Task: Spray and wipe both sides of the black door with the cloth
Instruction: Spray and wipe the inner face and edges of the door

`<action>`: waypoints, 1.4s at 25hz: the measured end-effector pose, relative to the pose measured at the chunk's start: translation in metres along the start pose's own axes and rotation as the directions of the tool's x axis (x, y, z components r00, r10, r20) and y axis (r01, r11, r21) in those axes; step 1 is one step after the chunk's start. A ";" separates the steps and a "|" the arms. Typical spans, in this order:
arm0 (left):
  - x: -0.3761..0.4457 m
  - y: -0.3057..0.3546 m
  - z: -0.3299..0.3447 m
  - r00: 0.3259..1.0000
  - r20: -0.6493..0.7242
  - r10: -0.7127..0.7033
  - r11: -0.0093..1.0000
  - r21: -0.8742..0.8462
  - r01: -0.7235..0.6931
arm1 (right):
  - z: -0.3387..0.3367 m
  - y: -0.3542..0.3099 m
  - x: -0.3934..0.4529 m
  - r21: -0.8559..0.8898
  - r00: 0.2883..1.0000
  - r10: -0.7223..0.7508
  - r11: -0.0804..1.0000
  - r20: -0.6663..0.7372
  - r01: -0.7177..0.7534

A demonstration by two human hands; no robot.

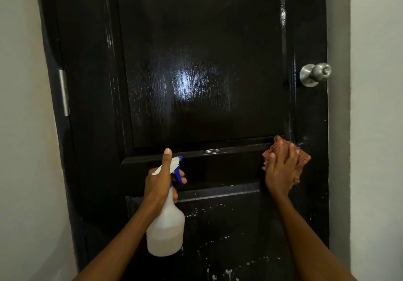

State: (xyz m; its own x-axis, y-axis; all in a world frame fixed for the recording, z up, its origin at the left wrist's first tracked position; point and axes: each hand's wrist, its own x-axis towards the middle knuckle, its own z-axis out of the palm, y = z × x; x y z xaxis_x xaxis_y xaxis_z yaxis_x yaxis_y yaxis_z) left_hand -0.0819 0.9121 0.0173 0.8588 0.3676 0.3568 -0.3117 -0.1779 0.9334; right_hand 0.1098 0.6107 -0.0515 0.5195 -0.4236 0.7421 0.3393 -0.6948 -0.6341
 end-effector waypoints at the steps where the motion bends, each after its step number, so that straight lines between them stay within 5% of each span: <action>1: -0.001 0.001 0.003 1.000 0.005 0.006 1.000 -0.008 -0.006 | -0.004 -0.006 0.005 0.044 0.993 0.113 0.993 -0.017 -0.113; 4: 0.001 0.003 0.010 1.000 0.012 0.000 1.000 -0.018 0.000 | 0.007 -0.041 -0.001 0.064 0.979 0.202 0.977 -0.012 -0.201; 7: 0.006 0.006 0.022 1.000 0.015 0.001 1.000 0.000 -0.001 | 0.036 -0.072 -0.039 0.021 0.981 -0.164 0.986 0.105 0.163; 10: 0.011 0.011 0.040 0.999 0.035 0.013 0.999 0.028 -0.014 | 0.048 -0.084 -0.048 -0.075 0.785 -0.565 0.798 0.254 0.598; 12: 0.014 0.014 0.051 0.999 0.047 0.008 1.000 0.013 -0.009 | 0.041 -0.079 -0.027 -0.104 0.718 -0.652 0.718 0.245 0.688; 14: 0.016 0.016 0.063 0.998 0.070 0.001 1.000 0.001 -0.001 | 0.030 -0.049 -0.008 -0.147 0.743 -0.636 0.730 0.208 0.667; 16: 0.016 0.018 0.074 0.995 0.099 0.001 1.000 -0.005 0.000 | 0.009 -0.002 0.014 -0.183 0.848 -0.509 0.829 0.147 0.529; 18: 0.016 0.017 0.083 0.993 0.120 0.002 1.000 -0.018 0.000 | -0.012 0.032 0.032 -0.130 0.977 -0.200 0.969 0.069 0.208; 21: 0.016 0.018 0.100 0.990 0.142 0.008 1.000 -0.021 -0.005 | -0.017 0.014 0.043 0.040 0.991 0.133 0.990 0.025 -0.134; 26: 0.018 0.027 0.136 0.986 0.163 0.018 0.999 -0.049 -0.010 | -0.004 0.004 0.023 -0.085 0.967 -0.206 0.972 0.152 0.220; 30: 0.020 0.041 0.161 0.972 0.225 0.071 0.997 -0.049 -0.061 | -0.025 0.019 0.085 -0.033 0.998 0.036 0.999 0.049 -0.034; 35: 0.029 0.063 0.197 0.959 0.252 0.126 0.992 -0.039 -0.120 | -0.049 -0.020 0.169 -0.021 0.990 -0.133 0.991 0.046 0.134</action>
State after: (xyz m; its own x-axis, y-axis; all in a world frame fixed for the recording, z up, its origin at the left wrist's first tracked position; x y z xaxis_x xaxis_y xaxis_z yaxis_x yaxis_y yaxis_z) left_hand 0.0033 0.7313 0.0784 0.8874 0.0999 0.4501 -0.4280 -0.1845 0.8847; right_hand 0.1522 0.5246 0.0977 0.5052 -0.3007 0.8089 0.3889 -0.7574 -0.5245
